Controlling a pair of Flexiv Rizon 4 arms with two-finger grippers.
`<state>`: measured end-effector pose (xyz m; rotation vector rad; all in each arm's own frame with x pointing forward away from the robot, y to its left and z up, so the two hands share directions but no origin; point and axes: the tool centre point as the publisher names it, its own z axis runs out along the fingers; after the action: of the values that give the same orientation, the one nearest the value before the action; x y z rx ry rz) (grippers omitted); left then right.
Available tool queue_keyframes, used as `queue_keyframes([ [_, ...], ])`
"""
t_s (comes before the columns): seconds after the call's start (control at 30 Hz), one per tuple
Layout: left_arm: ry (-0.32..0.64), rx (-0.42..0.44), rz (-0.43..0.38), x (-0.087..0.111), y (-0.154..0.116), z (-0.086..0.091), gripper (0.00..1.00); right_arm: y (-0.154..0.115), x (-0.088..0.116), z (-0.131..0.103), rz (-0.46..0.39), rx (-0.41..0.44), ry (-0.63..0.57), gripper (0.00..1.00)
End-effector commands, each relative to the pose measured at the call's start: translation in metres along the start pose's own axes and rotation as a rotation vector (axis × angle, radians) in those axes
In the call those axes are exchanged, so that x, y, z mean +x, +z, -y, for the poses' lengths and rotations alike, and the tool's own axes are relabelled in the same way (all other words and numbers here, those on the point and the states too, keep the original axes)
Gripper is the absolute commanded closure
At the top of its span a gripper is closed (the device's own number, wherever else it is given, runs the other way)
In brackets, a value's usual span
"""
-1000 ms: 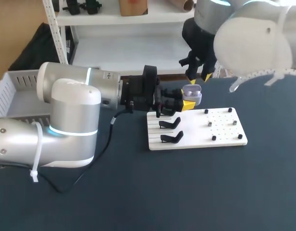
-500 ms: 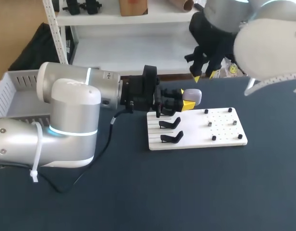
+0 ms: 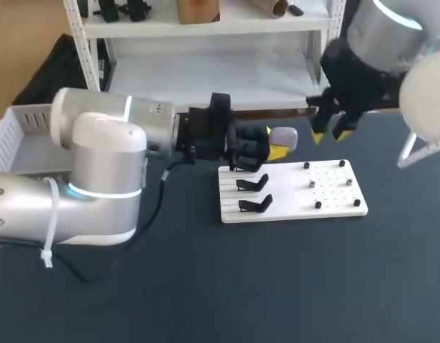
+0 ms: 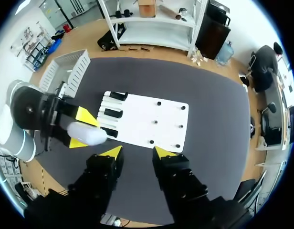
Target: Pick up each earbud case from the left stands, insert the matching earbuds, close the lid, and place the case in the box.
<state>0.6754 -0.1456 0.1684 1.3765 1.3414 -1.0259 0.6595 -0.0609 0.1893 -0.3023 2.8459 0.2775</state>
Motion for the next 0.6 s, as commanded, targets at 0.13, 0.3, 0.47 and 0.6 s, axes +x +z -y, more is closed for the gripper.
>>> queue_keyframes([
  [0.13,0.023,-0.063,-0.098,-0.013,-0.051,0.007,1.00,0.004,0.011,0.015,0.069,-0.019,0.040,0.61],
  [0.3,-0.018,-0.121,-0.173,0.001,-0.095,-0.004,1.00,0.006,0.014,0.013,0.080,-0.043,0.029,0.59],
  [0.47,-0.017,-0.122,-0.148,0.017,-0.139,-0.016,1.00,0.005,0.018,0.004,0.122,-0.120,-0.002,0.06],
  [0.6,-0.023,-0.145,-0.125,0.023,-0.174,-0.023,1.00,0.004,0.020,0.000,0.154,-0.157,-0.009,0.00],
])
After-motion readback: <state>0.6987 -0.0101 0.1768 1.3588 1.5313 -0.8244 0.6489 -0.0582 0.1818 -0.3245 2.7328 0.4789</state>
